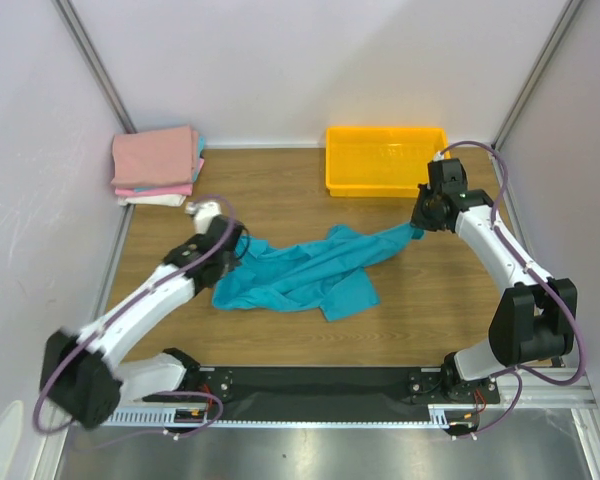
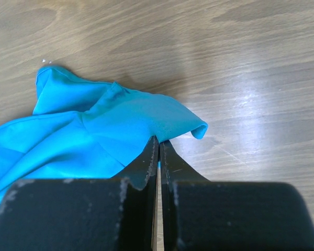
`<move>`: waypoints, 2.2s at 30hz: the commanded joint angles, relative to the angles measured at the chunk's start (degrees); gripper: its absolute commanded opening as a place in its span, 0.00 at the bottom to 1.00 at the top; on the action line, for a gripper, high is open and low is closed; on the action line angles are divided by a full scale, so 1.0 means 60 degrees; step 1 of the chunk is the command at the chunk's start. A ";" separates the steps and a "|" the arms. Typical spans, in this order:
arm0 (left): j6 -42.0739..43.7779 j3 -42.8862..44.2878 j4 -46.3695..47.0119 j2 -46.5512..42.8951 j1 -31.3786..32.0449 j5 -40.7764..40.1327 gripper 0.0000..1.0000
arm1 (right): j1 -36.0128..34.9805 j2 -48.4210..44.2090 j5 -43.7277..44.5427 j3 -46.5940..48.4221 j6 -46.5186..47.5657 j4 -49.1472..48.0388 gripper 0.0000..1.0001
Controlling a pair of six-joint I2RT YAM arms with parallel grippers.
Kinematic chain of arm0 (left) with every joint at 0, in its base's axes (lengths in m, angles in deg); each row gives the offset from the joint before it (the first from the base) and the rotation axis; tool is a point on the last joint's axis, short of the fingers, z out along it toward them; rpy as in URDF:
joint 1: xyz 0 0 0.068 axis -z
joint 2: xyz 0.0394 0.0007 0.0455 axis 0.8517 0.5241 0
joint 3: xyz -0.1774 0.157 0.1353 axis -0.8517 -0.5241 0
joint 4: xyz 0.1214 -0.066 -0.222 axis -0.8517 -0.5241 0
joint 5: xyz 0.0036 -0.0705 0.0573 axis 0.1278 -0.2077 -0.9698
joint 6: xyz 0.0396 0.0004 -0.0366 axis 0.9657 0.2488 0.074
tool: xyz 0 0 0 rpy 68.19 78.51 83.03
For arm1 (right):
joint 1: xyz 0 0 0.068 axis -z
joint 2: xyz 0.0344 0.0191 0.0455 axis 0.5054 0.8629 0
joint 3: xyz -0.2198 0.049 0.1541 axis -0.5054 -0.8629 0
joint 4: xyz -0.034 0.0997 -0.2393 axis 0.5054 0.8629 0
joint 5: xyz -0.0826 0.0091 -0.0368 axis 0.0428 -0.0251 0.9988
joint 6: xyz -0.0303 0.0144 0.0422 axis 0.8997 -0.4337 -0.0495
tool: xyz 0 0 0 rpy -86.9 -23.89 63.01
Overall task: Fold and stack the t-shirts
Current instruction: Flatten the tshirt out
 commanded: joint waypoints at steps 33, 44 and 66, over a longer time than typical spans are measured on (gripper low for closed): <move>-0.7720 -0.2813 -0.4736 -0.5703 -0.0620 -0.2433 0.01 | 0.0699 0.0025 0.0335 0.2112 0.0972 -0.0677 0.00; -0.3591 -0.1583 -0.1940 -0.4765 -0.0620 -0.3853 0.00 | 0.0831 0.1209 -0.1731 0.4311 0.1968 -0.2700 0.00; -0.0995 -0.1318 0.0099 -0.3666 -0.0620 -0.2420 0.02 | 0.0817 0.2179 -0.2683 0.4386 0.1267 0.0094 0.68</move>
